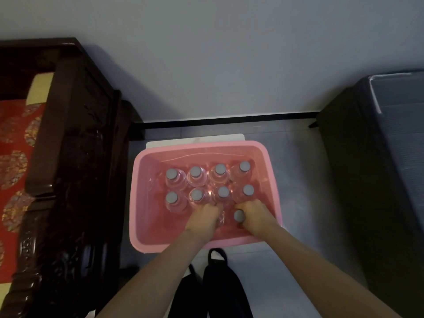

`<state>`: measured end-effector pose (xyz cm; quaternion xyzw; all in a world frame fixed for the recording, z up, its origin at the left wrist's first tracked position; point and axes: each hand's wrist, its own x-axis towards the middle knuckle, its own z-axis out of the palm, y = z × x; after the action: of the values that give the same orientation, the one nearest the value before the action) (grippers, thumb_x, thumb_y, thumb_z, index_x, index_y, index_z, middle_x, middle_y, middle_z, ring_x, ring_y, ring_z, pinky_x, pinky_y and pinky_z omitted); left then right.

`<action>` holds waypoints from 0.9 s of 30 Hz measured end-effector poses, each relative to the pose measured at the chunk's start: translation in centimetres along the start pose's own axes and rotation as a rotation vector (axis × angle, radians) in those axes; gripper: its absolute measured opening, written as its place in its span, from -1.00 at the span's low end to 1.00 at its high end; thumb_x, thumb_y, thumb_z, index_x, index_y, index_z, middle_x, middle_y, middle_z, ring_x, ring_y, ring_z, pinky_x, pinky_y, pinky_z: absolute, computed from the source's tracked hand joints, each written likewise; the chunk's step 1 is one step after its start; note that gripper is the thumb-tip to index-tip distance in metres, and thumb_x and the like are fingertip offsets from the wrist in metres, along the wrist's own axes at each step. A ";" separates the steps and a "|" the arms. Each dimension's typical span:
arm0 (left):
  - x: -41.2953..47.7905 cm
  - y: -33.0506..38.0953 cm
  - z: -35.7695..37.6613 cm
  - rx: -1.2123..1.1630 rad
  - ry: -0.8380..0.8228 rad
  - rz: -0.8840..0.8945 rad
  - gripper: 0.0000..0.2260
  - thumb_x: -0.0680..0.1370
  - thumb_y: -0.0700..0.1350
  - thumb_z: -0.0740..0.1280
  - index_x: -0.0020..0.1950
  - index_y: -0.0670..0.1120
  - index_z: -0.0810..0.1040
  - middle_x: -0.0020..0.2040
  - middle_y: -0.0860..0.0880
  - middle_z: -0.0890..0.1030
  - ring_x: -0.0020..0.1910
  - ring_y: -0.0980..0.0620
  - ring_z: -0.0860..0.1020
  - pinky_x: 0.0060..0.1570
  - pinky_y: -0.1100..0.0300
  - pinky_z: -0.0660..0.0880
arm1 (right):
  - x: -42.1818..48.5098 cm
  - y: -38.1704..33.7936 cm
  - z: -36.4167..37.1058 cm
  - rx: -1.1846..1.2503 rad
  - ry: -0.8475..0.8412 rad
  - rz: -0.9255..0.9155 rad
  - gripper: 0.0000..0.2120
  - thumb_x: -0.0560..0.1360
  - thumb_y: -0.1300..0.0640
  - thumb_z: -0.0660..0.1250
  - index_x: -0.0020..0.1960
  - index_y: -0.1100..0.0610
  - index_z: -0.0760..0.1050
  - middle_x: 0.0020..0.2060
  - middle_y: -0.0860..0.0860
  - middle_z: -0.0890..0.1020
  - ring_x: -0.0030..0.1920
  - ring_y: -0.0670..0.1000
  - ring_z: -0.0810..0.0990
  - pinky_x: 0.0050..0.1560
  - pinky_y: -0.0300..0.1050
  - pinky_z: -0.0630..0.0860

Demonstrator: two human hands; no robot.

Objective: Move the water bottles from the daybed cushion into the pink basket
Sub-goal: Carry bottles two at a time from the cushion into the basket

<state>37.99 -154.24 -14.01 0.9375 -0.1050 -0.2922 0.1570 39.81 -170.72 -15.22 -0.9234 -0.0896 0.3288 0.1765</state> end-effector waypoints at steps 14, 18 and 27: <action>-0.6 -4.5 1.0 -0.439 0.126 0.070 -0.79 0.38 -0.12 0.49 0.00 -0.04 0.63 -0.20 0.09 0.61 -0.19 0.14 0.54 -0.14 0.19 0.47 | -1.0 0.3 -1.1 0.154 0.073 -0.054 -0.69 0.29 0.14 0.43 0.03 -0.02 0.63 -0.11 -0.07 0.69 -0.09 0.01 0.62 -0.10 -0.05 0.55; -0.8 -4.6 1.5 -0.511 0.141 0.093 -0.78 0.39 -0.15 0.49 0.02 -0.02 0.65 -0.30 0.30 0.51 -0.25 0.42 0.50 -0.21 0.52 0.33 | -0.9 0.4 -1.1 0.154 0.061 -0.036 -0.70 0.30 0.22 0.38 0.01 0.06 0.63 -0.09 -0.02 0.69 -0.08 0.03 0.61 -0.07 -0.02 0.55; -0.5 -5.0 -1.8 -0.373 -0.006 0.124 -0.66 0.41 -0.09 0.46 0.18 -0.08 0.57 0.06 0.01 0.61 0.02 0.06 0.56 0.03 0.19 0.50 | -1.2 0.1 -2.4 0.158 0.083 0.020 -0.77 0.33 0.19 0.24 -0.04 0.16 0.55 -0.21 0.07 0.66 -0.16 0.09 0.62 -0.13 0.06 0.57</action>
<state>39.17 -149.01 -14.11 0.8830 -0.1071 -0.2990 0.3456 40.42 -171.76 -12.85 -0.9204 -0.0465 0.2980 0.2489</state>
